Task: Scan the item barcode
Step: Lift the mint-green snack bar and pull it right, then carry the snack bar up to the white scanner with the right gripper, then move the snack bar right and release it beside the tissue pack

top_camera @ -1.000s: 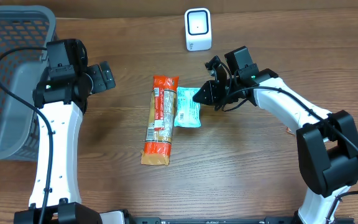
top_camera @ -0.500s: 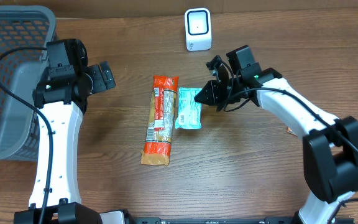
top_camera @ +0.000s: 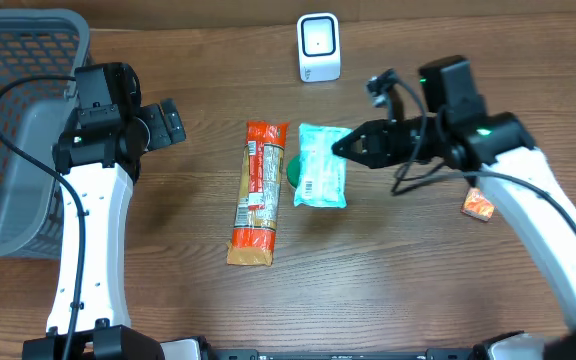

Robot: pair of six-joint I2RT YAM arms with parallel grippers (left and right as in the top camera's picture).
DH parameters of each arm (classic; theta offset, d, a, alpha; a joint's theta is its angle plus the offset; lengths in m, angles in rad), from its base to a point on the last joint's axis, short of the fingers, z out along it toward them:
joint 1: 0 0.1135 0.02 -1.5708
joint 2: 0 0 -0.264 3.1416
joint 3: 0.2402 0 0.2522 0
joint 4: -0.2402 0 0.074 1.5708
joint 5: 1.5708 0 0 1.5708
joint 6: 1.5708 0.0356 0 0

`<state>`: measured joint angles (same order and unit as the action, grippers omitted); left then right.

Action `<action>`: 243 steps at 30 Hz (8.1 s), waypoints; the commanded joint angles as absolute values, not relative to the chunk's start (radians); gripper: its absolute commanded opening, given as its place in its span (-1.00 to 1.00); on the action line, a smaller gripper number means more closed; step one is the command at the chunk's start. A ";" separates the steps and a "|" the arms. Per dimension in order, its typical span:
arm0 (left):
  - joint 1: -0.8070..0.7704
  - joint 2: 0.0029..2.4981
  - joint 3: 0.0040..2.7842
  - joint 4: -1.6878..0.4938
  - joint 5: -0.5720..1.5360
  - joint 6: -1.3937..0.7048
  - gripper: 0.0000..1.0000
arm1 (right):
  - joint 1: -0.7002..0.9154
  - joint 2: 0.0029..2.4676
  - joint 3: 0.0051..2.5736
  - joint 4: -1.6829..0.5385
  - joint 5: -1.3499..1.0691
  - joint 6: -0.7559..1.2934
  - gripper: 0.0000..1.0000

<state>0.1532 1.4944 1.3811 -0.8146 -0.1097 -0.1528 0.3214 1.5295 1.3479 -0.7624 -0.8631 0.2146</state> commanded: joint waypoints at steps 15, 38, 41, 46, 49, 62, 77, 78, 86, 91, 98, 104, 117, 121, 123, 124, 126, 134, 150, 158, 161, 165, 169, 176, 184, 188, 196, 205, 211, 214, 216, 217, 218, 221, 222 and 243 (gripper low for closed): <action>0.156 1.504 1.391 -0.812 -0.115 -0.134 0.99 | 0.244 1.139 1.349 -0.959 -0.804 0.174 -0.93; 0.156 1.504 1.391 -0.811 -0.115 -0.134 1.00 | 0.244 1.141 1.349 -1.001 -0.801 0.174 -0.93; 0.156 1.504 1.391 -0.811 -0.115 -0.134 0.99 | 0.244 1.141 1.349 -1.015 -0.802 0.176 -0.93; 0.156 1.504 1.391 -0.811 -0.115 -0.134 1.00 | 0.244 1.141 1.349 -1.071 -0.801 0.181 -0.92; 0.156 1.504 1.391 -0.812 -0.115 -0.134 0.99 | 0.244 1.141 1.349 -1.084 -0.774 0.174 -0.93; 0.156 1.504 1.391 -0.812 -0.115 -0.134 1.00 | 0.245 1.141 1.349 -1.086 -0.688 0.175 -0.93; 0.156 1.504 1.391 -0.812 -0.115 -0.134 0.99 | 0.247 1.194 1.349 -1.047 -0.689 0.215 -0.93; 0.156 1.504 1.391 -0.811 -0.115 -0.134 1.00 | 0.247 1.198 1.349 -1.040 -0.690 0.218 -0.93; 0.156 1.504 1.391 -0.811 -0.115 -0.134 1.00 | 0.255 1.207 1.349 -0.971 -0.689 0.248 -0.93; 0.156 1.504 1.391 -0.812 -0.115 -0.134 0.99 | 0.305 1.208 1.360 -0.956 -0.643 0.277 -0.93; 0.156 1.504 1.391 -0.812 -0.115 -0.134 1.00 | 0.310 1.269 1.493 -1.044 -0.576 0.307 -0.93; 0.156 1.504 1.391 -0.812 -0.115 -0.134 1.00 | 0.334 1.414 1.743 -1.213 -0.423 0.287 -0.93; 0.156 1.504 1.391 -0.812 -0.115 -0.134 1.00 | 0.411 1.908 2.443 -1.458 -0.160 0.155 -0.93; 0.156 1.504 1.391 -0.812 -0.115 -0.134 1.00 | 0.420 1.981 2.442 -1.309 -0.046 0.043 -0.93; 0.156 1.504 1.391 -0.812 -0.115 -0.134 0.99 | 0.430 2.022 2.442 -1.264 0.017 -0.031 -0.93; 0.156 1.504 1.391 -0.811 -0.115 -0.134 0.99 | 0.437 2.049 2.442 -1.241 0.051 -0.079 -0.93; 0.156 1.504 1.391 -0.811 -0.115 -0.134 1.00 | 0.453 2.097 2.441 -1.199 0.132 -0.149 -0.93; 0.156 1.504 1.391 -0.811 -0.115 -0.134 1.00 | 0.529 2.323 2.441 -0.822 0.573 -0.463 -0.93; 0.156 1.504 1.391 -0.812 -0.115 -0.134 0.99 | 0.609 2.612 2.440 -0.104 0.882 -0.845 -0.93; 0.156 1.504 1.391 -0.812 -0.115 -0.134 1.00 | 0.614 2.644 2.439 -0.072 0.882 -0.753 -0.93; 0.156 1.504 1.391 -0.811 -0.115 -0.134 0.99 | 0.613 2.655 2.433 -0.084 0.882 -0.717 -0.93; 0.156 1.504 1.391 -0.812 -0.115 -0.134 1.00 | 0.613 2.676 2.423 -0.086 0.882 -0.717 -0.93; 0.156 1.504 1.391 -0.812 -0.115 -0.134 1.00 | 0.613 2.679 2.401 -0.095 0.882 -0.702 -0.93; 0.156 1.504 1.391 -0.812 -0.115 -0.134 1.00 | 0.613 2.672 2.397 -0.098 0.903 -0.598 -0.93; 0.156 1.504 1.391 -0.811 -0.115 -0.134 1.00 | 0.611 2.551 2.397 -0.101 1.039 -0.545 -0.93; 0.156 1.504 1.391 -0.811 -0.115 -0.134 1.00 | 0.611 2.424 2.397 -0.212 1.040 -0.527 -0.93; 0.156 1.504 1.391 -0.812 -0.115 -0.134 1.00 | 0.591 2.176 2.397 -0.952 0.888 0.008 -0.93; 0.156 1.504 1.391 -0.812 -0.115 -0.134 0.99 | 0.378 2.160 2.376 -1.599 0.278 0.319 -0.93; 0.156 1.504 1.391 -0.812 -0.115 -0.134 0.99 | 0.231 2.162 2.238 -1.640 0.153 0.319 -0.93; 0.156 1.504 1.391 -0.812 -0.115 -0.134 0.99 | 0.176 2.162 2.141 -1.612 0.117 0.318 -0.93; 0.156 1.504 1.391 -0.812 -0.115 -0.134 0.99 | 0.155 2.162 2.082 -1.590 0.110 0.318 -0.93; 0.156 1.504 1.391 -0.812 -0.115 -0.134 1.00 | 0.147 2.162 2.041 -1.574 0.110 0.318 -0.93; 0.156 1.504 1.391 -0.811 -0.115 -0.134 0.99 | 0.142 2.162 2.010 -1.560 0.110 0.318 -0.93; 0.156 1.504 1.391 -0.811 -0.115 -0.134 0.99 | 0.138 2.162 1.910 -1.512 0.111 0.307 -0.93; 0.156 1.504 1.391 -0.812 -0.115 -0.134 1.00 | 0.138 2.162 1.876 -1.493 0.114 0.307 -0.93; 0.156 1.504 1.391 -0.812 -0.115 -0.134 1.00 | 0.198 2.152 1.959 -1.618 0.071 0.310 0.13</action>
